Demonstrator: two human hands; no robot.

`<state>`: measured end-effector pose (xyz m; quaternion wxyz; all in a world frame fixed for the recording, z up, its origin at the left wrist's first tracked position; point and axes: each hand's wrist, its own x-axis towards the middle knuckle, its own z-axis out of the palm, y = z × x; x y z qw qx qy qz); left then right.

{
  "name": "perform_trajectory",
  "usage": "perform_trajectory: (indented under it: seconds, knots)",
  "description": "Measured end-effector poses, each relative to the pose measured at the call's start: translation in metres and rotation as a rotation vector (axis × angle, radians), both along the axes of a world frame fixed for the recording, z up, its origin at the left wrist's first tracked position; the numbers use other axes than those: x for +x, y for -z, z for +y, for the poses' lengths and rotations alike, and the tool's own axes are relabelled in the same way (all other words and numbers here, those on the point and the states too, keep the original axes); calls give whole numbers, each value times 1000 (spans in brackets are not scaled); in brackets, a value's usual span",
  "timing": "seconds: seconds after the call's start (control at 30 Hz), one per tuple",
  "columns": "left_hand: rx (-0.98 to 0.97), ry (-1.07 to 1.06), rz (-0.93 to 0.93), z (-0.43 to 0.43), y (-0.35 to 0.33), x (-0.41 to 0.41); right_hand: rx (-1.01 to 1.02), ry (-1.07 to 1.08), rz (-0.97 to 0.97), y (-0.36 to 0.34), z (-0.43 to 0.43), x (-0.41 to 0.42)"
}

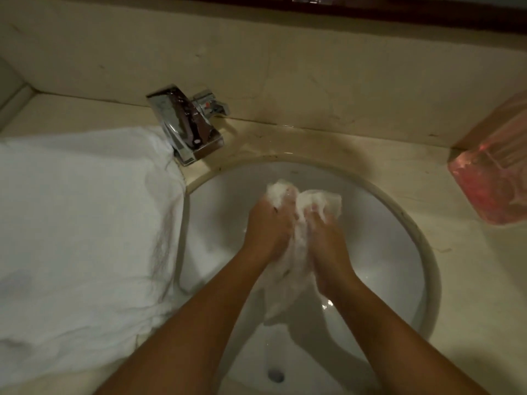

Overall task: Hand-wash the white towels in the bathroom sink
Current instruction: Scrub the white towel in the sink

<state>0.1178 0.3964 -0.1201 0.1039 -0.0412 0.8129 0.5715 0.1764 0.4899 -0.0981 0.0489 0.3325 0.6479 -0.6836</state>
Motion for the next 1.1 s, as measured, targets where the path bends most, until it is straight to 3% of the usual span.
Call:
perform_trajectory:
  seconds: [0.1, 0.23, 0.4, 0.5, 0.6, 0.73, 0.8, 0.93, 1.0, 1.1]
  knots:
    - [140, -149, -206, -14, 7, 7, -107, 104, -108, 14, 18, -11]
    - [-22, -94, -274, -9, 29, 20, 4, -21, -226, 50, 17, -4]
    - [181, -100, -405, 16, 29, 16, -140, 6, -204, 48, 18, -14]
    - [129, -102, -310, 3, 25, 8, -258, 95, -148, 48, 29, -10]
    - [97, -221, -145, -19, 26, 7, -167, 189, -125, 39, 50, -6]
    - [292, -379, -233, -39, 23, 6, -91, 293, -88, 33, 63, -8]
    - [345, -357, -229, -26, 21, 12, -77, 258, -25, 32, 51, -17]
    - [145, -262, -115, 18, 17, 16, -6, 62, 32, 17, -1, -31]
    - [137, -314, -84, 18, 15, 7, 13, -37, 65, 14, -17, -18]
    - [133, -231, -89, 17, 10, 14, 96, -71, 66, 11, -3, -21]
